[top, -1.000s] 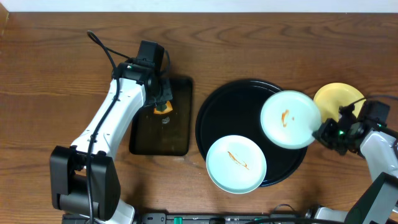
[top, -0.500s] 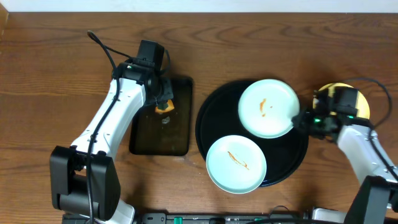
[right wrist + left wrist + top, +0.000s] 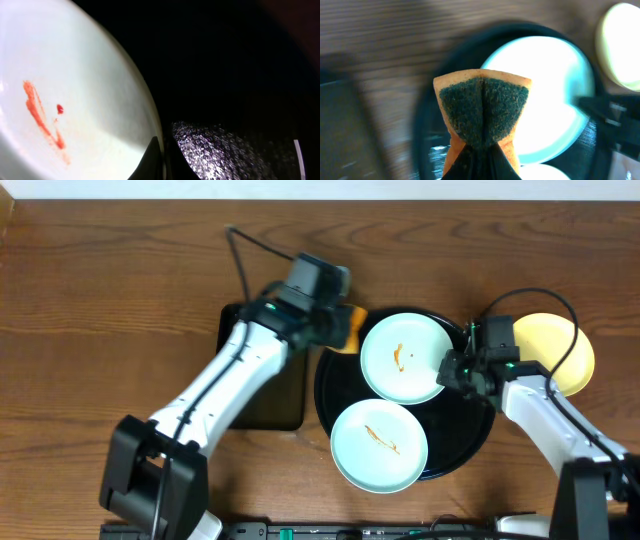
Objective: Clean dirty plates on tray and stack at the side
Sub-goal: 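Scrub the pale green plate with the sponge in the left gripper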
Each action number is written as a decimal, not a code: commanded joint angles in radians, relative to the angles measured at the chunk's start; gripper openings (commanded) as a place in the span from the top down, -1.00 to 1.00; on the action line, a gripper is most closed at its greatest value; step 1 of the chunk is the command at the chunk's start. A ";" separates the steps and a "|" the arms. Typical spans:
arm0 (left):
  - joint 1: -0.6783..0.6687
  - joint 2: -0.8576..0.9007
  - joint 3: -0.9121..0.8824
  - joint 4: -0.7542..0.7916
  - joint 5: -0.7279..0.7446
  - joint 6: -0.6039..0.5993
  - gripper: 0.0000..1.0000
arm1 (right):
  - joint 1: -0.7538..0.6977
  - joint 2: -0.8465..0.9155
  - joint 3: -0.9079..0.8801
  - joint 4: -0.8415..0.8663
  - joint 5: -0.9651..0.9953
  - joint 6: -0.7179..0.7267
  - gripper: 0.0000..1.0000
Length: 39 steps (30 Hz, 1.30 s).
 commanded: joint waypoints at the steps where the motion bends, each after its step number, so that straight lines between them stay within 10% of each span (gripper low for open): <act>1: -0.064 0.029 0.000 0.029 0.008 -0.041 0.85 | 0.016 0.047 0.014 0.004 0.028 0.034 0.98; 25: -0.278 0.342 0.000 0.354 -0.036 -0.201 0.85 | 0.016 0.063 0.014 -0.019 0.013 0.033 0.98; 39: -0.197 0.369 0.000 0.259 -0.265 -0.102 0.85 | 0.016 0.063 0.014 -0.023 -0.013 0.033 0.98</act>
